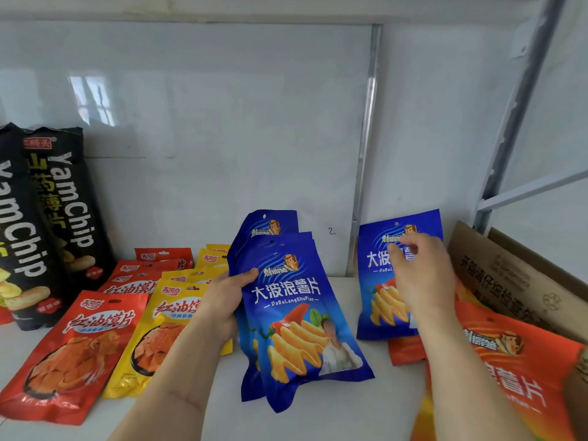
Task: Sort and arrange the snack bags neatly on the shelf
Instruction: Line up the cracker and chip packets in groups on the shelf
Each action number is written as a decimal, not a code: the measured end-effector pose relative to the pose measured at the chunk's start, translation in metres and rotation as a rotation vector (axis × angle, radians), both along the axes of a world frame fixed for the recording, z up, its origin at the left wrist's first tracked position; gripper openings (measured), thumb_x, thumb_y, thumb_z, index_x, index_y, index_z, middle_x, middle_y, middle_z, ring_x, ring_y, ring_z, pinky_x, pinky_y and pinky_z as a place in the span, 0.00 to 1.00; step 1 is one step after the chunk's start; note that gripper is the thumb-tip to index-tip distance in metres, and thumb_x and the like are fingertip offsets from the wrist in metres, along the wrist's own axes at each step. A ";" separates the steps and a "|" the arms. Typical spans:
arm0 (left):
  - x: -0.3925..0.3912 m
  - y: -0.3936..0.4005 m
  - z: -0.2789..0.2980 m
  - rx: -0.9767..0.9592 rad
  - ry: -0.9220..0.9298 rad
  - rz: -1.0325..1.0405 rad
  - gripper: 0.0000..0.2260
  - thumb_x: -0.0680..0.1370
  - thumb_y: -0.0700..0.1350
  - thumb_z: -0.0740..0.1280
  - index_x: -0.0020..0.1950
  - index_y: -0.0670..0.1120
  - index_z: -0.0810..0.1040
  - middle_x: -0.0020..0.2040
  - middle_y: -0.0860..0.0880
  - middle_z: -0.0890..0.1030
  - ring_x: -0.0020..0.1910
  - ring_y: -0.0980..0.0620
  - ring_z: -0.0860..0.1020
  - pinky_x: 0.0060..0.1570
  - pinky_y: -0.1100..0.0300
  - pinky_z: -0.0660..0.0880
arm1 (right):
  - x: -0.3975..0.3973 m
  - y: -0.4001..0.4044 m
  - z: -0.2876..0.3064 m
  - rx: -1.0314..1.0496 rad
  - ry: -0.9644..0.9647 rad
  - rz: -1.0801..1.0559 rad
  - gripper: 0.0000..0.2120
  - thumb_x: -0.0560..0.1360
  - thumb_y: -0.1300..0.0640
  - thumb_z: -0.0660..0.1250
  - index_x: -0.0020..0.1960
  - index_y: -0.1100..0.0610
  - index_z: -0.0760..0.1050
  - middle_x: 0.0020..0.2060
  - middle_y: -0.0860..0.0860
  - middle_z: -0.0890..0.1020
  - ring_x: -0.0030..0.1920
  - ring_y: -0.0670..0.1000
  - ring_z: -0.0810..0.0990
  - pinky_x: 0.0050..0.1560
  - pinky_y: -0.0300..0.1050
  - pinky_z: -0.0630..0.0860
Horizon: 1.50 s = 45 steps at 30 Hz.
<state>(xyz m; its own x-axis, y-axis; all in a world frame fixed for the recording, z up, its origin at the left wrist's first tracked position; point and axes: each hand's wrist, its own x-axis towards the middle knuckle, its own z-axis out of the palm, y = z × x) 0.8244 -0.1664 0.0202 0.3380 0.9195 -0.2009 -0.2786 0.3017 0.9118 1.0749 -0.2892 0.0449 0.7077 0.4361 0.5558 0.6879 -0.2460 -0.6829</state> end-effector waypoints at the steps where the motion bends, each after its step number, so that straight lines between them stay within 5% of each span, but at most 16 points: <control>1: 0.001 -0.001 0.001 0.003 -0.001 0.003 0.10 0.78 0.42 0.71 0.58 0.43 0.77 0.45 0.42 0.87 0.40 0.42 0.86 0.36 0.51 0.82 | 0.006 -0.006 0.000 0.012 -0.046 -0.086 0.16 0.77 0.49 0.69 0.60 0.57 0.77 0.57 0.56 0.78 0.57 0.57 0.76 0.56 0.54 0.74; 6: 0.002 -0.002 0.000 -0.001 -0.003 0.044 0.09 0.78 0.41 0.71 0.57 0.43 0.77 0.45 0.42 0.87 0.40 0.43 0.86 0.36 0.51 0.82 | 0.030 -0.019 -0.003 -0.283 0.171 -0.275 0.37 0.74 0.37 0.68 0.72 0.60 0.64 0.68 0.61 0.72 0.68 0.64 0.70 0.67 0.62 0.65; 9: 0.002 -0.003 0.000 -0.009 -0.002 0.048 0.09 0.78 0.42 0.71 0.56 0.43 0.77 0.44 0.43 0.87 0.40 0.43 0.86 0.36 0.51 0.82 | 0.034 -0.014 -0.010 -0.349 0.169 -0.235 0.29 0.75 0.37 0.66 0.65 0.58 0.69 0.59 0.58 0.80 0.61 0.63 0.77 0.67 0.60 0.65; 12: 0.002 -0.001 -0.001 -0.036 -0.010 0.043 0.10 0.78 0.43 0.71 0.57 0.43 0.77 0.45 0.42 0.87 0.42 0.42 0.86 0.38 0.50 0.82 | 0.035 -0.008 -0.011 -0.258 0.079 -0.148 0.17 0.79 0.44 0.65 0.58 0.56 0.74 0.52 0.55 0.83 0.54 0.60 0.80 0.61 0.54 0.71; 16: 0.001 0.002 -0.001 -0.100 -0.030 0.022 0.10 0.78 0.45 0.71 0.57 0.43 0.77 0.47 0.41 0.87 0.44 0.41 0.85 0.41 0.48 0.82 | 0.031 -0.008 -0.001 0.004 0.207 0.044 0.13 0.81 0.49 0.63 0.55 0.59 0.74 0.49 0.56 0.80 0.51 0.59 0.78 0.44 0.47 0.68; 19: 0.002 0.006 -0.002 -0.127 -0.046 0.016 0.12 0.79 0.45 0.70 0.60 0.42 0.77 0.49 0.40 0.86 0.46 0.40 0.85 0.44 0.46 0.82 | 0.025 -0.011 0.007 0.204 0.259 0.078 0.12 0.81 0.50 0.63 0.54 0.59 0.71 0.47 0.53 0.76 0.47 0.54 0.75 0.43 0.45 0.66; 23: 0.006 0.012 -0.001 -0.123 -0.064 0.047 0.14 0.78 0.45 0.71 0.62 0.42 0.77 0.49 0.40 0.86 0.47 0.40 0.85 0.47 0.45 0.82 | 0.022 -0.010 0.005 0.408 0.387 0.207 0.09 0.80 0.45 0.64 0.49 0.50 0.71 0.48 0.49 0.81 0.47 0.52 0.81 0.47 0.51 0.77; 26: 0.010 0.015 -0.001 -0.102 -0.069 0.051 0.15 0.79 0.47 0.70 0.64 0.43 0.76 0.50 0.41 0.87 0.46 0.42 0.85 0.48 0.45 0.82 | 0.014 -0.005 0.003 0.480 0.555 0.370 0.08 0.78 0.45 0.67 0.45 0.47 0.73 0.46 0.49 0.84 0.42 0.50 0.84 0.38 0.46 0.77; 30: 0.015 0.015 0.000 -0.070 -0.069 0.057 0.16 0.79 0.50 0.69 0.63 0.44 0.76 0.49 0.43 0.87 0.42 0.44 0.86 0.45 0.47 0.82 | 0.000 0.005 -0.004 0.369 0.649 0.563 0.08 0.78 0.50 0.69 0.48 0.53 0.74 0.41 0.50 0.85 0.33 0.46 0.83 0.27 0.39 0.74; 34: 0.018 0.013 0.002 -0.067 -0.085 0.039 0.16 0.81 0.52 0.67 0.65 0.44 0.77 0.52 0.42 0.86 0.47 0.43 0.86 0.46 0.47 0.83 | -0.012 0.013 -0.016 0.140 0.742 0.684 0.11 0.76 0.52 0.71 0.46 0.58 0.73 0.42 0.56 0.86 0.36 0.50 0.85 0.35 0.44 0.78; 37: 0.018 0.012 0.003 -0.069 -0.079 0.024 0.16 0.81 0.54 0.66 0.64 0.46 0.77 0.53 0.44 0.86 0.50 0.43 0.86 0.49 0.47 0.82 | -0.025 0.016 -0.023 -0.080 0.763 0.703 0.14 0.74 0.48 0.72 0.48 0.58 0.73 0.42 0.55 0.87 0.36 0.50 0.86 0.30 0.41 0.77; 45: 0.022 0.009 0.009 -0.048 -0.076 -0.010 0.20 0.80 0.59 0.66 0.64 0.47 0.79 0.54 0.45 0.86 0.52 0.43 0.85 0.57 0.44 0.80 | -0.045 0.025 -0.034 -0.234 0.495 0.587 0.13 0.76 0.44 0.70 0.49 0.53 0.75 0.45 0.47 0.85 0.43 0.46 0.85 0.40 0.44 0.81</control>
<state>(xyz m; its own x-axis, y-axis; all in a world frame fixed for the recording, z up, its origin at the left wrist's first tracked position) 0.8461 -0.1571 0.0287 0.3627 0.9061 -0.2175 -0.3437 0.3471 0.8726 1.0298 -0.2646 0.0114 0.4670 0.8801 0.0857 0.3804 -0.1125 -0.9180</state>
